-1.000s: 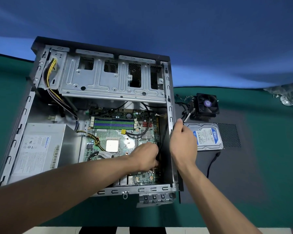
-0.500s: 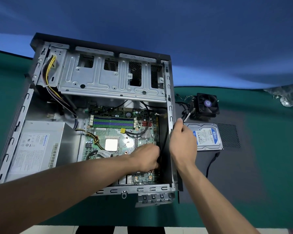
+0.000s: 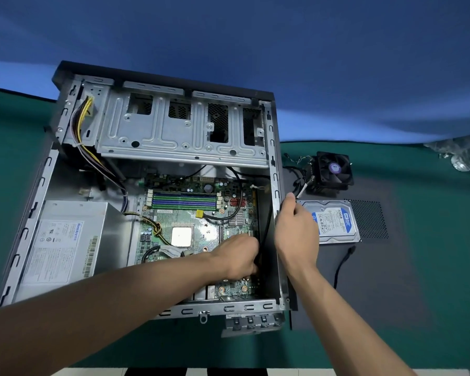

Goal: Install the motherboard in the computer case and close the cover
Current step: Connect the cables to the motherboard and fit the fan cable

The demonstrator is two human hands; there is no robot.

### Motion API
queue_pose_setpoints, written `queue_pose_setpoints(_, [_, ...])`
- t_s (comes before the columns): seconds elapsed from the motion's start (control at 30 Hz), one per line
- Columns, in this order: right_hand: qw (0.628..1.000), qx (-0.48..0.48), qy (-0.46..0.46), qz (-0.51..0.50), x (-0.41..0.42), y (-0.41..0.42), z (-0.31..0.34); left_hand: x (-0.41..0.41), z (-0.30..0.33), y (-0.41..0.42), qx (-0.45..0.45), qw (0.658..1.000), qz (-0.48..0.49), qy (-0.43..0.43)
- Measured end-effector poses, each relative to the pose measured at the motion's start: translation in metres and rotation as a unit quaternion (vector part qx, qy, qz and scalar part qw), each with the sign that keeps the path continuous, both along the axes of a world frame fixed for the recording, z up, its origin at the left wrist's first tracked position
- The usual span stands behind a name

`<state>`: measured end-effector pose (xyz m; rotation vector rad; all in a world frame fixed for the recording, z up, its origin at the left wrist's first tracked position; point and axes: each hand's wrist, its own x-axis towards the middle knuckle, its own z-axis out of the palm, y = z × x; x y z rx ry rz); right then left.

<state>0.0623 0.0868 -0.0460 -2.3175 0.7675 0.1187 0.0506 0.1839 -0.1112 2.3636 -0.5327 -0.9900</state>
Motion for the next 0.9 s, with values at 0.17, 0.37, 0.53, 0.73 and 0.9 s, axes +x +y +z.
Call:
queue_pose_setpoints(0.17, [1.000,0.002,0.001,-0.002,-0.0001,0.0001,0.0007,0.0002,0.0051,-0.0016,0.011,1.000,0.006,-0.009])
queue_pose_setpoints(0.37, [1.000,-0.001,0.010,-0.008,0.0002,-0.0003,-0.0002,0.0006,0.0046,-0.0023,0.012,1.000,0.005,-0.007])
queue_pose_setpoints(0.53, [1.000,0.005,0.009,-0.008,0.0002,-0.0001,-0.0004,0.0000,0.0034,-0.0040,0.006,1.000,0.003,0.000])
queue_pose_setpoints(0.73, [1.000,0.009,0.008,-0.009,-0.0001,-0.0003,0.0002,0.0004,0.0040,-0.0050,0.013,1.000,0.009,-0.012])
queue_pose_setpoints(0.9, [1.000,0.009,0.008,-0.007,0.0006,0.0001,0.0006,0.0025,0.0049,-0.0075,0.011,1.000,0.007,-0.020])
